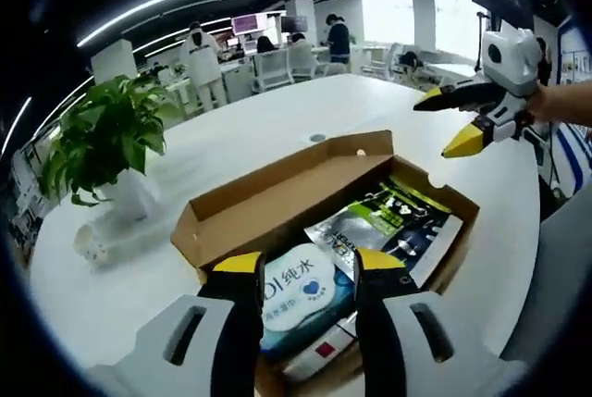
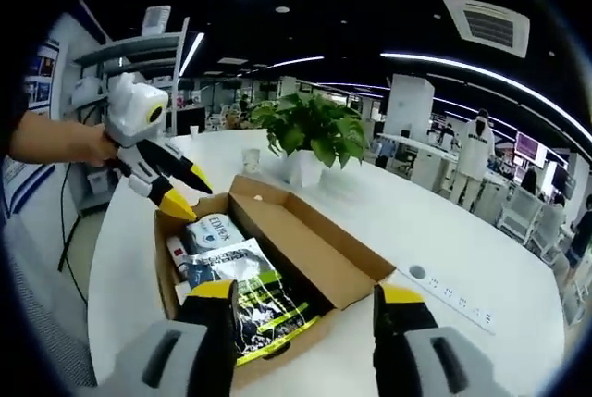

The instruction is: Operate the shoe box by opening the lid, removing the specified soft item, and placing it in the target area until the item is outside and the box remains undamaged.

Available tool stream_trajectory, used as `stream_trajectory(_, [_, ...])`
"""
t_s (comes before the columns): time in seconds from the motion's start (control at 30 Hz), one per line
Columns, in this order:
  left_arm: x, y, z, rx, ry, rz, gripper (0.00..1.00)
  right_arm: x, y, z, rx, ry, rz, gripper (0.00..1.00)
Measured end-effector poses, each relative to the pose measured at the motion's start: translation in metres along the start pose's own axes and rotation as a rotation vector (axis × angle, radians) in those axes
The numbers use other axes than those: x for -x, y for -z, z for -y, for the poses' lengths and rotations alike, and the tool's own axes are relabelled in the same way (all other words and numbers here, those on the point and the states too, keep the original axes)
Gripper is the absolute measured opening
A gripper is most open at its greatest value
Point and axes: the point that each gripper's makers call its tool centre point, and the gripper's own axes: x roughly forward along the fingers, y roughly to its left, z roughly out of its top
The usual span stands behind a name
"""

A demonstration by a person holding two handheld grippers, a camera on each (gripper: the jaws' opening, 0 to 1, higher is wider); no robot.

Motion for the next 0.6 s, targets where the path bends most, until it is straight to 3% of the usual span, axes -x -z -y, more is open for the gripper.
stream_trajectory(0.23, [-0.004, 0.011, 0.018, 0.0, 0.037, -0.025, 0.35, 0.005, 0.001, -0.009, 0.036, -0.014, 0.003, 0.57])
stream_trajectory(0.6, [-0.013, 0.03, 0.035, 0.094, 0.08, -0.09, 0.31, 0.007, 0.01, -0.024, 0.092, -0.044, -0.011, 0.57])
